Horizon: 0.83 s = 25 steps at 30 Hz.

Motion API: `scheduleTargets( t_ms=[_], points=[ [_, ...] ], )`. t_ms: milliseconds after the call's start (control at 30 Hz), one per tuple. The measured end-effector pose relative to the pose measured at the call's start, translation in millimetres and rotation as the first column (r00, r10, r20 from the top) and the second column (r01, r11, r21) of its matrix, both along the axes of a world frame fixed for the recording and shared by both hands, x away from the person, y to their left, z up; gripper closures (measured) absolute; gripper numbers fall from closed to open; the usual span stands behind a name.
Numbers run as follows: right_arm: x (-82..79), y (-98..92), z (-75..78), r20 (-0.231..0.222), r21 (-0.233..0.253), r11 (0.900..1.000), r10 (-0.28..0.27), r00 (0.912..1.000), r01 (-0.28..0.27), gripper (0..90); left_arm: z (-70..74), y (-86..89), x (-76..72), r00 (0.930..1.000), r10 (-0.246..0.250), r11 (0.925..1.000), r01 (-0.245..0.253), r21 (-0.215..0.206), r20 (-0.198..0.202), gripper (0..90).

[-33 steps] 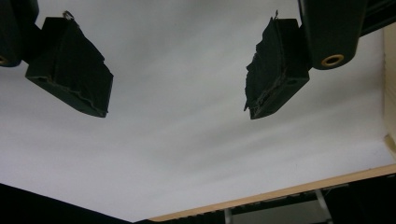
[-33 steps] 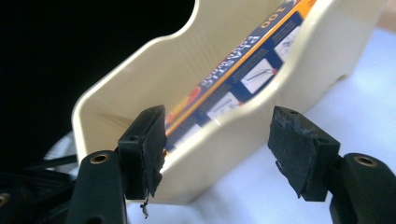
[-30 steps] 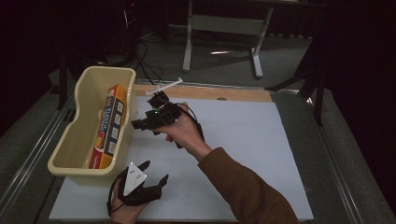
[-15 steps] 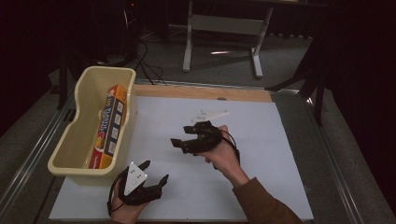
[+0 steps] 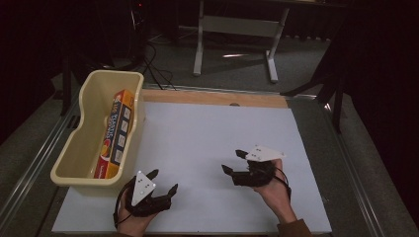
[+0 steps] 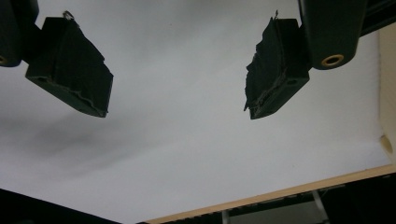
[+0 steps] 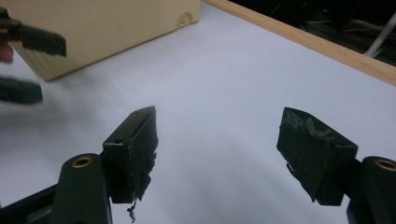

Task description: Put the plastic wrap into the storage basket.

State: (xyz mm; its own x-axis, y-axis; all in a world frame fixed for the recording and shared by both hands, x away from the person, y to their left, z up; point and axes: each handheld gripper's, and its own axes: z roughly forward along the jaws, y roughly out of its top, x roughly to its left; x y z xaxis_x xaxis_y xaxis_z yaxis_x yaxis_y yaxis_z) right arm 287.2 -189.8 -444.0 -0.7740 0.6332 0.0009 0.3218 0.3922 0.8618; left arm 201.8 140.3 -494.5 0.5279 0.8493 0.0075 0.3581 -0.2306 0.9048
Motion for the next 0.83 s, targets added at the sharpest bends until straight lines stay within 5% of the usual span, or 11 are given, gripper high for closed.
scheduleTargets(
  t_ms=[167, 433, 567, 833],
  points=[
    [-11.5, -17.1, -9.6, 0.044, -0.053, 0.998, -0.042, 0.9981, 0.045, 28.0, 0.2, 1.4, 0.6, 1.0000, 0.006, 1.0000, -0.006, 0.001, -0.001, 22.9],
    [-30.9, -47.1, -25.3, 0.074, 0.009, 0.998, -0.064, 0.9952, 0.064, 27.8, 0.2, 2.2, 1.0, 0.9999, 0.012, 0.9999, -0.012, 0.010, 0.002, 22.8],
    [-41.6, -62.5, -33.8, 0.073, 0.090, 0.993, -0.079, 0.9942, 0.073, 26.5, 1.0, 2.2, 0.0, 0.9998, 0.017, 0.9998, -0.017, 0.014, 0.011, 22.8],
    [-47.8, -76.9, -38.4, 0.054, 0.113, 0.989, -0.097, 0.9938, 0.090, 25.4, 0.4, 0.7, 0.1, 0.9999, 0.011, 0.9998, -0.011, 0.019, 0.010, 22.8]
  ],
)
